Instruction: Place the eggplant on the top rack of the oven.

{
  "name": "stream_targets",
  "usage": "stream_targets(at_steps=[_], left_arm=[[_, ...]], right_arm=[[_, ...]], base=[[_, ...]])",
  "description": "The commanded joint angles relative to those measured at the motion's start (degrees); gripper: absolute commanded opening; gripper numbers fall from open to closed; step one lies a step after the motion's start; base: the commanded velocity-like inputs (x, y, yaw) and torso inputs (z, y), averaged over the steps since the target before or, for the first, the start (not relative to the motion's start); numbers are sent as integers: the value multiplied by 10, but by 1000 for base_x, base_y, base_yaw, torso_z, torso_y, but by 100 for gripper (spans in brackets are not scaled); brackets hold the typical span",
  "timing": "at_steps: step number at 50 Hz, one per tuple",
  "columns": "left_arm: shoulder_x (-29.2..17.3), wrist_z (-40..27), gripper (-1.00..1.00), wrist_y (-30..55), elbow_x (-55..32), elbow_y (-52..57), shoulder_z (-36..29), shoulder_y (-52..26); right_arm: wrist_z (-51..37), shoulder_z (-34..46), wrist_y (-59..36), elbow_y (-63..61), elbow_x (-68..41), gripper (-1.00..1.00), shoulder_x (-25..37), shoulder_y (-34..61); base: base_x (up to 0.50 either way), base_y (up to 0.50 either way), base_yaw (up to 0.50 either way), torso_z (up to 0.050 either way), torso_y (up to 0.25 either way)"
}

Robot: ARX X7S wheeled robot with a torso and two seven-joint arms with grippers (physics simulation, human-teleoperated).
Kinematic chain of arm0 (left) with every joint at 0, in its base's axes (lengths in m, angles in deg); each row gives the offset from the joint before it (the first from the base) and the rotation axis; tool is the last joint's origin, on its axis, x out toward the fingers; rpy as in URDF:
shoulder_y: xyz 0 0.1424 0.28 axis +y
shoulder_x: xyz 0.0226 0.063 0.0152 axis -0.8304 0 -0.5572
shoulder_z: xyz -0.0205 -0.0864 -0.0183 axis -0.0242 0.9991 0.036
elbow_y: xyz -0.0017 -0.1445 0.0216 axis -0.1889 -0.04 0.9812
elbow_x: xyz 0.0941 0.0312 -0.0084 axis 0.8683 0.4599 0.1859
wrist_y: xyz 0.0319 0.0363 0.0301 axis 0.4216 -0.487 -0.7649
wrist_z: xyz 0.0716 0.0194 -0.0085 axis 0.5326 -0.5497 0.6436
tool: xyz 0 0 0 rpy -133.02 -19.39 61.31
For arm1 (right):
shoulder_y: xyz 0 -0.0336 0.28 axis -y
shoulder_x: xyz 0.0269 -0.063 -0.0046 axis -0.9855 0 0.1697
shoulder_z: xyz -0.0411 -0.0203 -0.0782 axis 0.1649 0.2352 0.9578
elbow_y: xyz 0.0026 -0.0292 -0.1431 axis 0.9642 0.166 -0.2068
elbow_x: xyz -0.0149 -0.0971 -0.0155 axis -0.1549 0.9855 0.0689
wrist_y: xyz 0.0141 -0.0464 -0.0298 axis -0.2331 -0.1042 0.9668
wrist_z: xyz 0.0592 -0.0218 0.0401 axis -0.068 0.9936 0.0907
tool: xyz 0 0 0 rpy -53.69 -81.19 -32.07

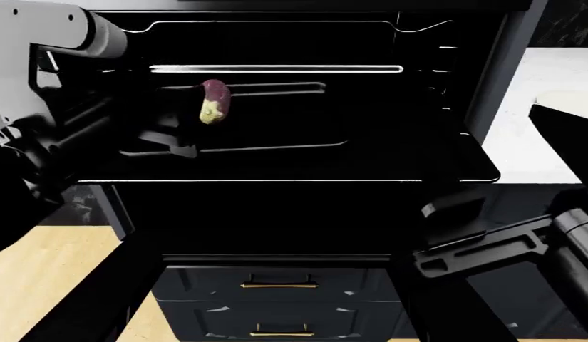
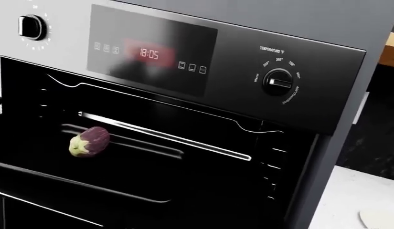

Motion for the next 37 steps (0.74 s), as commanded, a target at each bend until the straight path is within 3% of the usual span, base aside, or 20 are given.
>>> stream_targets(at_steps=[1,11,15,19,30,37], left_arm=[[-33,-20,100,-21,-55,60,42,21],[-81,-9,100,-53,-85,127,104,79],[-100,-6,100,-70,-96,152,136,112],[-112,-1,100,-84,-112,169,163,143],[-145,21,100,-127,-145,229,298,251],[-145,29,100,-132,-135,267,390,306]], right_arm=[[-34,5,-13,4,-67,100,-5,105],[-45,2,1,-20,-78,100,8,129],[-66,34,24,-26,-98,100,11,194],[-67,22,22,-26,-98,100,12,199],[-67,5,27,-26,-141,100,45,273],[-67,54,31,-26,-214,100,98,404]], base=[[0,0,0,0,0],[0,0,0,0,0],[0,0,0,0,0],[0,0,0,0,0],[0,0,0,0,0],[0,0,0,0,0]])
